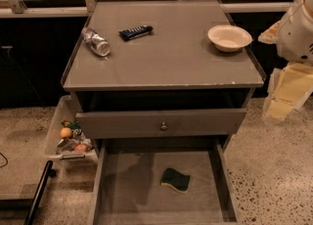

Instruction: Pick sponge from middle drawer and place on counter

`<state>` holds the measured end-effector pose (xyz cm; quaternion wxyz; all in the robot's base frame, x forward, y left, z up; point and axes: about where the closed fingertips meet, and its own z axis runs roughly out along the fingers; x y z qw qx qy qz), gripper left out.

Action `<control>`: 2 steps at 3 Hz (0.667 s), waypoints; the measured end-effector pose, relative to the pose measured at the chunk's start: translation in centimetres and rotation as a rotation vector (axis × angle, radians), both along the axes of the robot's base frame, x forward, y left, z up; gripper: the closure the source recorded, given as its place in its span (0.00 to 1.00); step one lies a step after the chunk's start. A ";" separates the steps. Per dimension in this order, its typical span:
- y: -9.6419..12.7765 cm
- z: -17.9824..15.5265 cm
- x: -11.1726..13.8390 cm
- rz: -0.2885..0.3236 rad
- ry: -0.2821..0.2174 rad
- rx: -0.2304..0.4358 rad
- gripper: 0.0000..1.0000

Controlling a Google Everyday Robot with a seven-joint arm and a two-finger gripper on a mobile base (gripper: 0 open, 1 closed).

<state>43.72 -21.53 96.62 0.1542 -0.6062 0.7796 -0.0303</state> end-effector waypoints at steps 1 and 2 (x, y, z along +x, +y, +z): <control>0.4 -4.0 -0.4 0.004 0.063 0.034 0.00; 1.2 -8.8 -1.7 0.043 0.110 0.084 0.00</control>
Offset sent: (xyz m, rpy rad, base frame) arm -0.0332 0.0207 -0.1621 0.1542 0.1824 0.1045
